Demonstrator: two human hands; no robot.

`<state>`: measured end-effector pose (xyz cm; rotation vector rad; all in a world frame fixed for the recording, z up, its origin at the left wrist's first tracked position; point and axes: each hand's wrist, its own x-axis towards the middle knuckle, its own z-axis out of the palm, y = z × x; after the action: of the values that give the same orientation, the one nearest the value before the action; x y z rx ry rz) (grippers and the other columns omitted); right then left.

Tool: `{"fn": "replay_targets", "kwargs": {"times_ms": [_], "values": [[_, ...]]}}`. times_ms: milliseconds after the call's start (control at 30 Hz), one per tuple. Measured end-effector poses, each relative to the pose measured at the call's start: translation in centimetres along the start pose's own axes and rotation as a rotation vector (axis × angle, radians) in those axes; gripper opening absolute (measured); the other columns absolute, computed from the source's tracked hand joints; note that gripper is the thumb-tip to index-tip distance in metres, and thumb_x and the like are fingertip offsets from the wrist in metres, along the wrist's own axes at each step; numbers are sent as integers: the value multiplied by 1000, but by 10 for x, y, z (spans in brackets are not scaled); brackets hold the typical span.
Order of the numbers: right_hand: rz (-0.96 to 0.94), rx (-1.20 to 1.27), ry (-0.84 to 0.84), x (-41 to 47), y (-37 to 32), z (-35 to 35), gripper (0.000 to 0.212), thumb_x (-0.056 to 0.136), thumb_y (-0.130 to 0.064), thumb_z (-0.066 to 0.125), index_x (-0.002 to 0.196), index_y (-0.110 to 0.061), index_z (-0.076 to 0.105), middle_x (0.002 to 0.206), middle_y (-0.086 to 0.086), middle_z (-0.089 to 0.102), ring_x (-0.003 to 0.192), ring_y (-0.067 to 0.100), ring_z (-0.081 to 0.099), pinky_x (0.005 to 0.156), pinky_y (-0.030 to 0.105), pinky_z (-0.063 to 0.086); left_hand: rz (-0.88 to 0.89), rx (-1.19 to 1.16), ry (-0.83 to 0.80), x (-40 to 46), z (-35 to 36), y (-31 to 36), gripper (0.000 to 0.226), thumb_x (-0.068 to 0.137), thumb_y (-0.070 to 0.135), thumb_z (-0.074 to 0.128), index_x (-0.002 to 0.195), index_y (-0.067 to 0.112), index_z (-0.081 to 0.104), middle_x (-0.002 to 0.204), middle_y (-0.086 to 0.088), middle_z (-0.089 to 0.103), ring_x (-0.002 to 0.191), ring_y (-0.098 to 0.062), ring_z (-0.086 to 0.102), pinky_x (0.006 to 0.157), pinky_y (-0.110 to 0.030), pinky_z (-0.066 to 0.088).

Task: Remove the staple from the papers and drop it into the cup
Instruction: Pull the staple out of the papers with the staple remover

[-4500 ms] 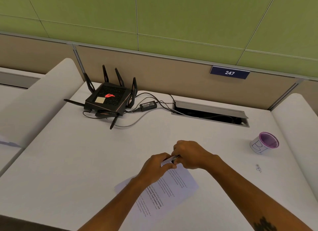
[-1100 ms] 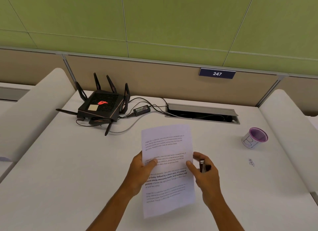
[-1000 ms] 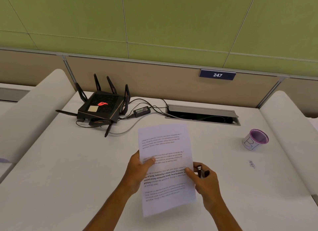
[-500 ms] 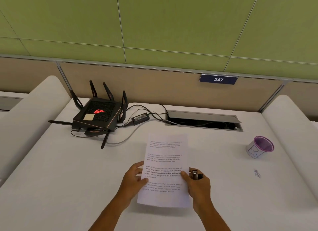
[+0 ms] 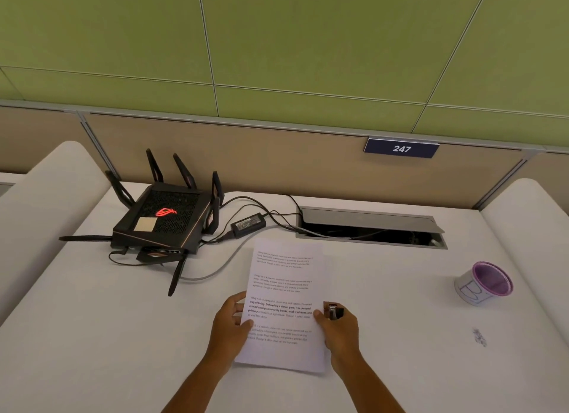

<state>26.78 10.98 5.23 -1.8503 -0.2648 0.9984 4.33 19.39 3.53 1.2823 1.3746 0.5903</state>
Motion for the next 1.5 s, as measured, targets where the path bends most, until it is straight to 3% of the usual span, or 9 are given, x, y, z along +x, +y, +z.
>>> {"fn": "replay_targets", "kwargs": {"times_ms": [267,433,633,900,1100,1200,1333,1500], "values": [[-67,-207,19,27,-1,25,16,87,-13,78,87,-24,67,90,-1,74,85,21,71,78,37,61,68,159,39,33,-5,-16,52,95,8,72,140,25,53,129,-2,70,105,-22,71,71,-18,63],[-95,-393,42,37,-2,28,14,86,-24,78,86,-27,65,89,-8,71,83,15,70,76,36,61,135,315,64,42,-2,-17,52,92,11,77,139,20,55,122,8,59,100,-16,66,64,-11,55],[-163,-602,65,40,-2,28,23,85,-33,79,102,-28,64,99,-13,67,90,12,66,72,28,49,166,411,83,47,-1,-25,61,87,10,81,141,20,54,132,4,51,104,-17,61,78,-17,56],[-192,-623,74,37,-1,27,24,86,-36,77,99,-29,59,101,-13,63,89,12,62,69,27,44,178,433,82,47,1,-28,56,87,4,81,137,17,60,137,-3,51,107,-17,60,87,-21,58],[-189,-526,20,41,4,22,25,86,-35,78,101,-31,58,101,-13,63,92,12,63,75,29,50,217,448,91,47,0,-32,53,88,7,79,137,16,60,138,-5,53,109,-18,60,88,-21,57],[-191,-396,-29,41,6,13,24,88,-28,76,104,-31,58,104,-13,65,96,10,64,82,29,52,247,458,98,43,0,-34,53,91,13,77,140,18,57,140,-5,52,114,-21,60,89,-27,61],[-202,-312,-104,38,7,-7,26,93,-20,71,114,-30,59,109,-13,64,99,3,61,77,22,48,309,568,117,31,5,-39,59,91,27,77,144,19,51,146,-5,53,127,-27,57,99,-42,59],[-282,-408,-172,47,17,-43,43,93,-19,71,133,-26,55,126,-8,57,116,13,58,97,25,43,398,736,182,14,24,-44,77,90,54,65,154,19,41,160,-10,45,139,-34,51,112,-58,44]]}}
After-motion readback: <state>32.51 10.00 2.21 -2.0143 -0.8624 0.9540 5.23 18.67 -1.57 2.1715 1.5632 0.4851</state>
